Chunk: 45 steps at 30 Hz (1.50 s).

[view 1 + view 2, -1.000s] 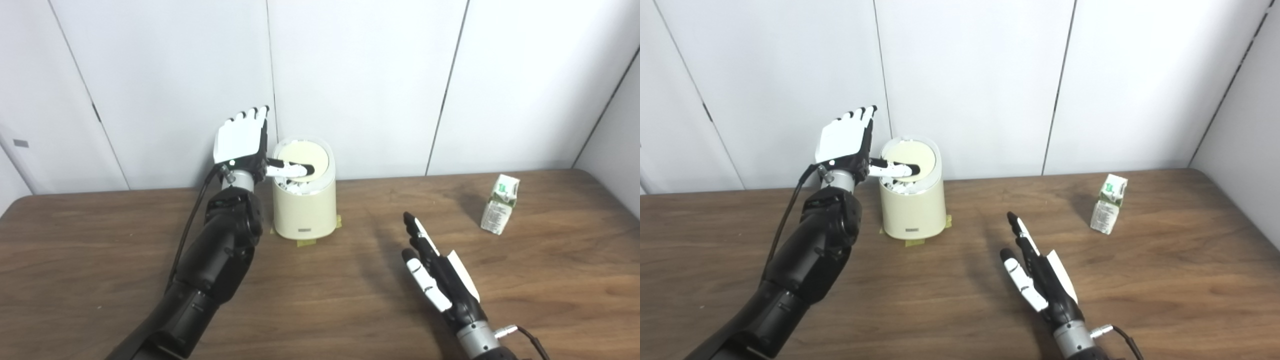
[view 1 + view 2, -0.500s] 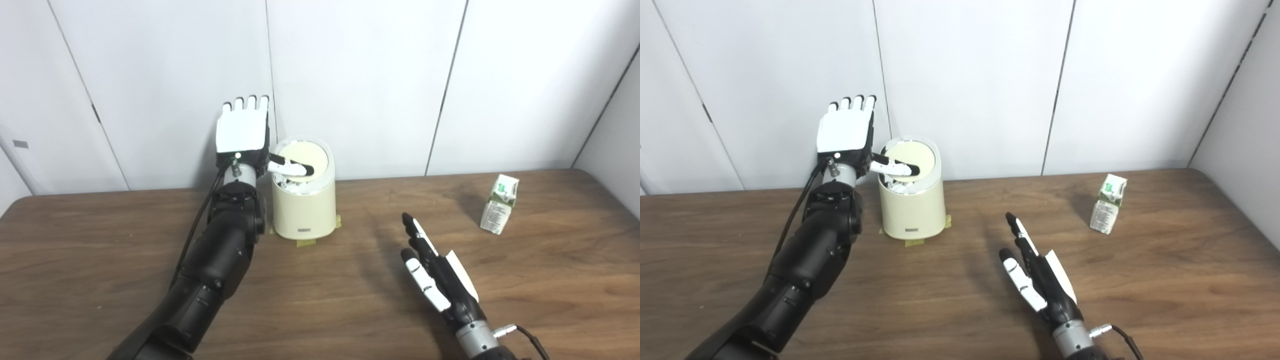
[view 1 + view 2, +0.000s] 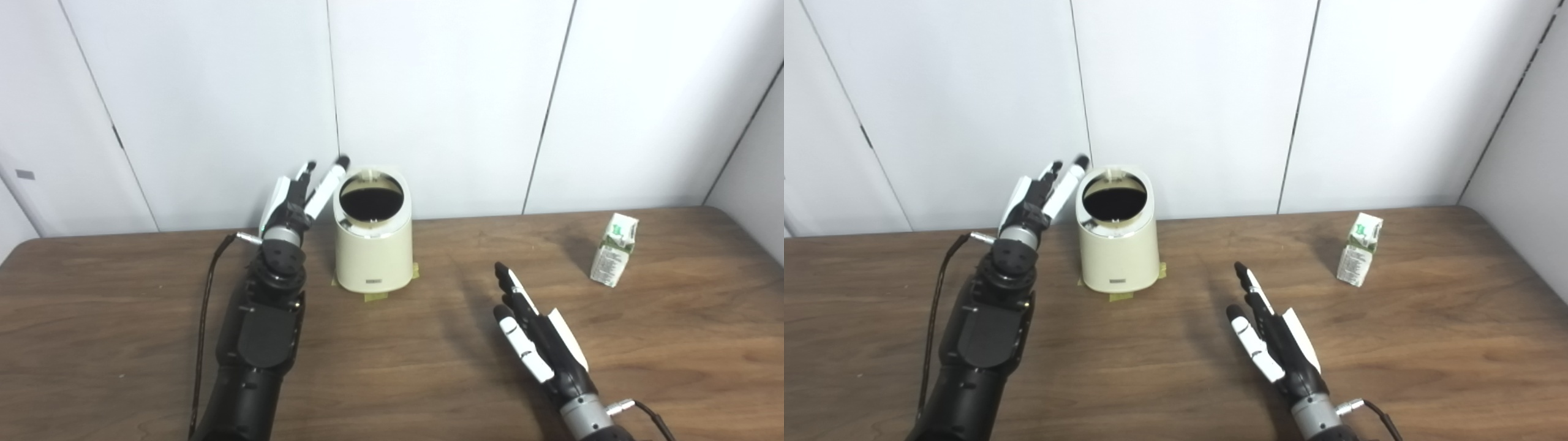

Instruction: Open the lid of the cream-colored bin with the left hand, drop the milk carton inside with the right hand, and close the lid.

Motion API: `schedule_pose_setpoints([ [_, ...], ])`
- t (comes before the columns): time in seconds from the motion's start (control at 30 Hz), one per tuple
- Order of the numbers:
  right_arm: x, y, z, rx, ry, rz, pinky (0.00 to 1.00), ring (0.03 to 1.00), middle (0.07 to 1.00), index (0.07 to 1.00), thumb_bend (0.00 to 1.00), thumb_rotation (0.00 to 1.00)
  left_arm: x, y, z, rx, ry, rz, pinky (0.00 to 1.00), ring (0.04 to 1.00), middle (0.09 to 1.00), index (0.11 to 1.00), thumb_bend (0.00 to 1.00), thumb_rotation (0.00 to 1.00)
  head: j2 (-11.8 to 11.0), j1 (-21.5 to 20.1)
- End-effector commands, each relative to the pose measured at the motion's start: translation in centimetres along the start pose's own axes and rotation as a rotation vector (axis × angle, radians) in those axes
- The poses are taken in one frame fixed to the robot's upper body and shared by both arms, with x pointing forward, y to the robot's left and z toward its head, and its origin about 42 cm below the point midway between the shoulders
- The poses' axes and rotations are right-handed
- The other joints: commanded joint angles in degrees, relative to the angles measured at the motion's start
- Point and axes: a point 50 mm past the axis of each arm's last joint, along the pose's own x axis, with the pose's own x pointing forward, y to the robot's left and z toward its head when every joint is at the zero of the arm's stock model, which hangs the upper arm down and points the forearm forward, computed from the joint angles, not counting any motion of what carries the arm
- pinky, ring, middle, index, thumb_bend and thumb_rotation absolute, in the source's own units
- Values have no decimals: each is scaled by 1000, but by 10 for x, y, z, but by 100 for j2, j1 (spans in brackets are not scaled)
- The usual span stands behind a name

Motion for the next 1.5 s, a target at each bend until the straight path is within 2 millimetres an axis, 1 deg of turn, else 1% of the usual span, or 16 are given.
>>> schedule_pose_setpoints([
  [0.0,-1,3,-1,0,-9,-1,989,1000,1000,998,66,915,2,13,39,-63,-199,52,1000,1000,1000,1000,758,1000,14,-10],
  [0.27,-2,3,1,2,-7,1,989,1000,1000,992,65,909,-18,19,36,-95,-269,90,1000,1000,1000,1000,634,1000,45,-4],
  [0.43,-3,0,0,-19,1,-5,987,1000,1000,994,86,969,-36,27,26,-152,-294,178,988,1000,995,990,396,1000,77,44],
  [0.6,-5,-6,4,-20,-9,-41,973,991,992,978,130,1000,-62,40,12,-229,-357,200,998,1000,987,985,241,1000,89,57],
  [0.67,-3,-7,9,2,-37,-83,971,989,986,968,87,965,-73,45,5,-260,-399,185,998,998,980,974,198,1000,84,37],
  [0.77,1,-12,19,5,-81,-125,972,988,982,958,74,889,-92,52,-5,-309,-433,149,1000,1000,984,964,174,1000,62,5],
  [0.87,6,-23,28,7,-138,-150,979,989,978,943,158,967,-112,59,-16,-305,-465,112,1000,1000,999,984,196,1000,75,-27],
  [1.0,18,-49,29,-62,-219,-208,946,965,963,941,207,923,-141,68,-35,-271,-461,120,1000,1000,999,989,235,1000,83,-22],
  [1.07,26,-62,41,-117,-257,-227,933,953,956,930,211,842,-153,72,-43,-260,-461,126,1000,1000,993,984,213,1000,74,-41],
  [1.13,32,-71,59,-191,-281,-252,937,954,957,929,210,834,-162,73,-50,-258,-452,129,1000,1000,995,985,211,1000,65,-47],
  [1.2,38,-85,81,-305,-287,-298,866,918,927,908,234,919,-173,73,-57,-272,-431,130,1000,1000,998,989,216,1000,68,-65],
  [1.3,47,-108,105,-448,-318,-376,698,801,828,820,337,643,-188,68,-68,-308,-414,129,1000,1000,1000,986,244,1000,60,-78],
  [1.33,51,-116,113,-506,-309,-388,667,779,810,805,368,601,-192,67,-71,-319,-410,132,1000,1000,1000,985,246,1000,52,-81],
  [1.4,57,-129,130,-586,-290,-393,615,745,781,786,568,502,-197,64,-75,-334,-411,136,1000,1000,1000,991,247,1000,40,-95],
  [1.43,61,-137,141,-643,-274,-387,602,737,776,784,613,471,-200,63,-78,-340,-410,138,1000,1000,1000,992,244,1000,40,-110],
  [1.47,65,-144,152,-703,-250,-372,546,691,770,789,715,452,-203,62,-80,-342,-405,140,1000,1000,1000,994,220,1000,40,-136],
])
